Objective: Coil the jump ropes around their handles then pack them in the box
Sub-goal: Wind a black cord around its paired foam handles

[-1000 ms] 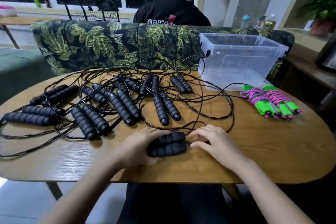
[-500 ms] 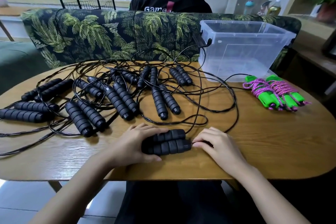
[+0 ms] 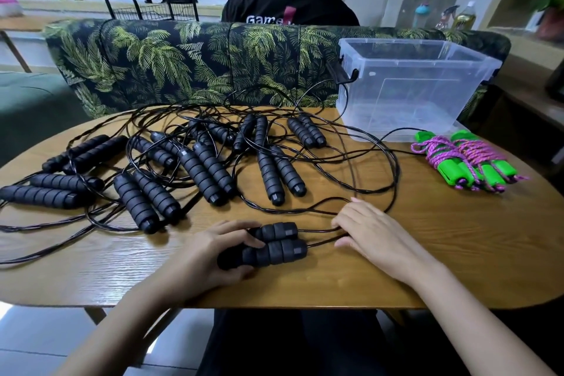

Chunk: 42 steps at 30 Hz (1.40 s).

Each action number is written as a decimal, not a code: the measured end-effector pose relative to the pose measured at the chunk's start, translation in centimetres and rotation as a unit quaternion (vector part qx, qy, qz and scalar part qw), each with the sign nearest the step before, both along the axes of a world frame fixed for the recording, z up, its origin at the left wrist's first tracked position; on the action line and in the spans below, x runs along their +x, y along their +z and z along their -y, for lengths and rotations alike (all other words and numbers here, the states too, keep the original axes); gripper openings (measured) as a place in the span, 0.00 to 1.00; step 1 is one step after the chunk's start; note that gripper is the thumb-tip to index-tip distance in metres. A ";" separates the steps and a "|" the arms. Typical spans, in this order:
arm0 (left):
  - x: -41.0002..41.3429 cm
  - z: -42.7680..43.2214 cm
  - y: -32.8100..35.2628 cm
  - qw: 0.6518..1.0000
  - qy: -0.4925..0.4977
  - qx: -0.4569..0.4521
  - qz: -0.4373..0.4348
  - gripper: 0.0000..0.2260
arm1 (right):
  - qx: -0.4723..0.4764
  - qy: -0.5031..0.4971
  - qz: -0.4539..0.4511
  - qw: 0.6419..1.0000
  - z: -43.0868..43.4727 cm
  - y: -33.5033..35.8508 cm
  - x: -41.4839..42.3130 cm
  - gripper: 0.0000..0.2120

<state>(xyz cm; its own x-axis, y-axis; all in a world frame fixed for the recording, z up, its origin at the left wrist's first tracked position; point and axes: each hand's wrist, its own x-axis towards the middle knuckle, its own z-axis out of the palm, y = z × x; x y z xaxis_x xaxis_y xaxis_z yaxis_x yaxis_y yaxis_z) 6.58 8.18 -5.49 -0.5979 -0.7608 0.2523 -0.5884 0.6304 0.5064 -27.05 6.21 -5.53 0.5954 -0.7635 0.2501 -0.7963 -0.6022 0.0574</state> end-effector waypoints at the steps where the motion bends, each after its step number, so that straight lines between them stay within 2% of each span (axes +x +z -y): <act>1: 0.7 -0.1 -0.1 1.000 0.017 -0.001 -0.003 0.15 | -0.014 -0.006 0.010 1.000 0.0 -0.1 -0.6 0.13; 3: 1.8 -0.4 -0.1 0.999 0.052 -0.005 -0.009 0.15 | -0.031 -0.018 0.037 0.999 -0.1 0.0 -2.0 0.13; 6: 2.0 -0.5 -0.2 0.996 0.082 -0.010 -0.013 0.15 | -0.068 -0.025 0.071 0.995 -0.8 0.0 -2.9 0.20; 8: 1.1 -0.5 -0.2 0.993 0.117 -0.019 -0.008 0.16 | -0.087 -0.029 0.079 0.993 -1.2 -0.2 -2.6 0.22; 11: -1.1 -0.2 -0.2 0.984 0.174 -0.041 -0.012 0.18 | -0.106 -0.040 0.103 0.988 -1.8 -0.4 -1.8 0.18; 14: -3.3 0.3 -0.4 0.975 0.215 -0.047 -0.017 0.14 | -0.140 -0.063 0.143 0.978 -3.2 -0.1 0.0 0.16; 19: -3.9 0.6 -0.6 0.973 0.226 -0.041 -0.019 0.16 | -0.149 -0.049 0.220 0.963 -5.7 -0.5 6.5 0.15; 24: -3.7 0.6 -0.8 0.975 0.217 -0.042 -0.007 0.17 | -0.194 -0.009 0.168 0.966 -6.8 -1.8 14.3 0.15; 28: -3.2 0.7 0.2 0.981 0.186 -0.046 0.030 0.15 | -0.211 -0.014 0.130 0.969 -7.2 -2.1 15.5 0.17; 32: -3.0 1.0 2.3 0.982 0.168 0.044 0.072 0.31 | -0.207 0.007 0.092 0.974 -7.5 -2.2 16.1 0.16; 35: -3.3 1.1 2.4 0.977 0.176 0.009 0.123 0.27 | -0.203 0.017 0.084 0.975 -7.4 -2.2 16.1 0.17; 38: -3.0 1.4 2.2 0.980 0.178 -0.006 0.088 0.22 | -0.191 0.044 0.092 0.976 -6.7 -1.8 13.8 0.18; 42: -2.8 1.4 1.7 0.979 0.200 0.004 0.039 0.27 | -0.117 0.064 0.112 0.985 -4.2 -1.1 8.2 0.23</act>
